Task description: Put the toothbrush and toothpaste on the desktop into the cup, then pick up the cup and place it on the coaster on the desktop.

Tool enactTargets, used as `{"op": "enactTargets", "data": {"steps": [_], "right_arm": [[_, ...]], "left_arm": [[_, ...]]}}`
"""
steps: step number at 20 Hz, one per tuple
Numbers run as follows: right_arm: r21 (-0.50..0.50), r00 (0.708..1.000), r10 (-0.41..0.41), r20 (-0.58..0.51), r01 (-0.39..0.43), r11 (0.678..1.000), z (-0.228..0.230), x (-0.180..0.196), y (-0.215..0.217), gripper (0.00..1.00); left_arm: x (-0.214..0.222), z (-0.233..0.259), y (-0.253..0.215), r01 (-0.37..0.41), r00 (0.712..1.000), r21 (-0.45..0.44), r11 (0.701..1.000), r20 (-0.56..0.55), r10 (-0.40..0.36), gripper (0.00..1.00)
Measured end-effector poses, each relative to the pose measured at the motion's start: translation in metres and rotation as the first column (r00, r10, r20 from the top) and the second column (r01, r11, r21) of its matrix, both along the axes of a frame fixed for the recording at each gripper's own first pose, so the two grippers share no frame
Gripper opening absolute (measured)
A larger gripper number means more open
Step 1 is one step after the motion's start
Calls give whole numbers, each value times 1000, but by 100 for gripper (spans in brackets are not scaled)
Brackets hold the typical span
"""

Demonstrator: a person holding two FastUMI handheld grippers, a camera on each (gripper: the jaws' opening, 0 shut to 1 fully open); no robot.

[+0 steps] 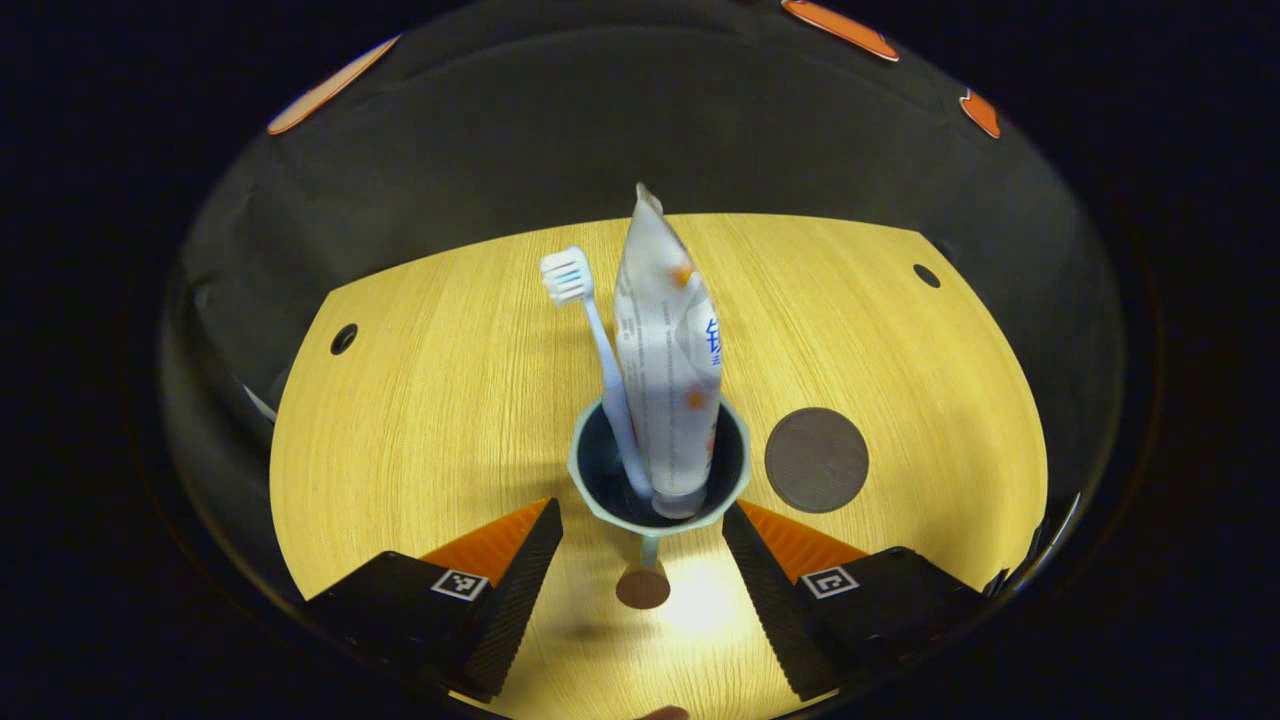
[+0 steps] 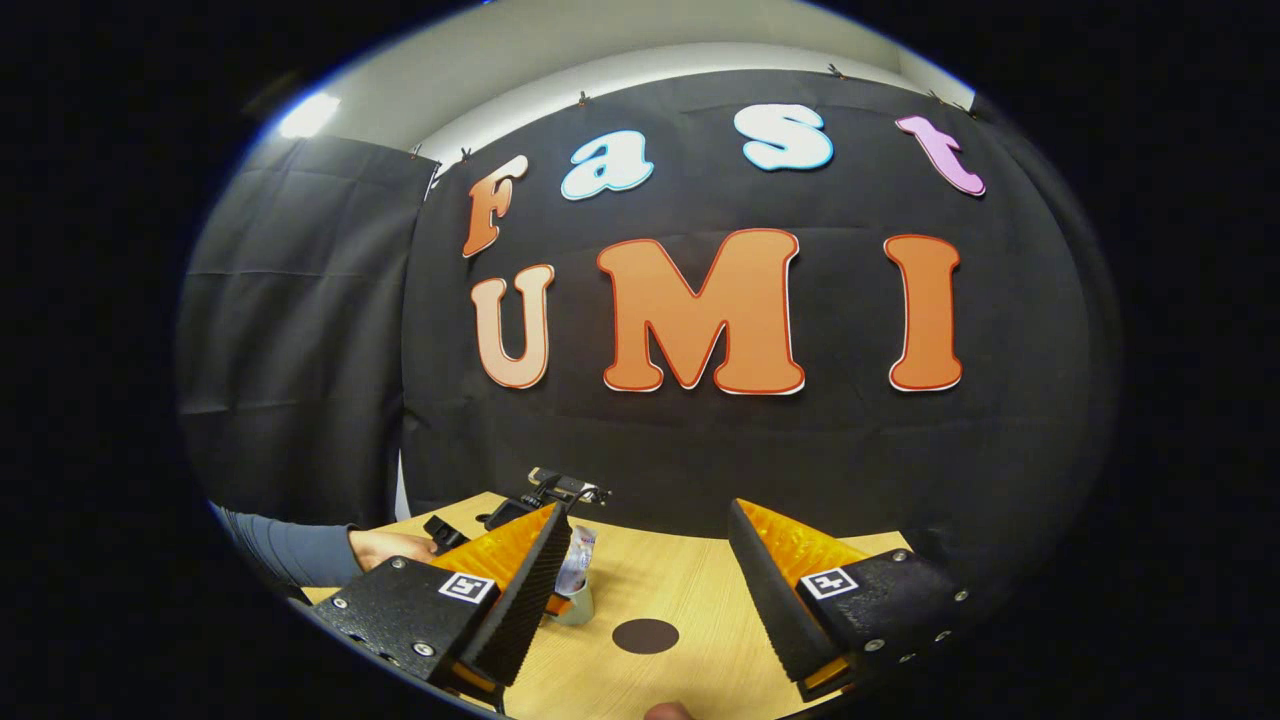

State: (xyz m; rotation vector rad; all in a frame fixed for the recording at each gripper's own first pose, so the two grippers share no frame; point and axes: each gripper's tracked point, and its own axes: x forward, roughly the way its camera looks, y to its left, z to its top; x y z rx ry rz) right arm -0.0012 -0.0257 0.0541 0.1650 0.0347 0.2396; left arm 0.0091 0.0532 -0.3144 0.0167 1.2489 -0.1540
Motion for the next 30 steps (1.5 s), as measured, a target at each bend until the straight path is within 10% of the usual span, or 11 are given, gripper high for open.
{"op": "enactTargets", "data": {"steps": [9, 12, 30], "right_arm": [[-23, 1000, 11, -28, -12, 1000, -12, -11, -2, 96], [-31, 999, 9, -36, -10, 999, -18, -12, 1, 96], [-23, 996, -26, -80, 24, 999, -53, -20, -6, 96]], "left_arm": [[-15, -11, -8, 13, 994, 11, 1000, -109, -12, 62], [-16, -12, -14, -3, 994, 22, 1000, -111, 6, 28], [-1, -7, -19, 57, 998, -41, 998, 31, -56, 23]]}}
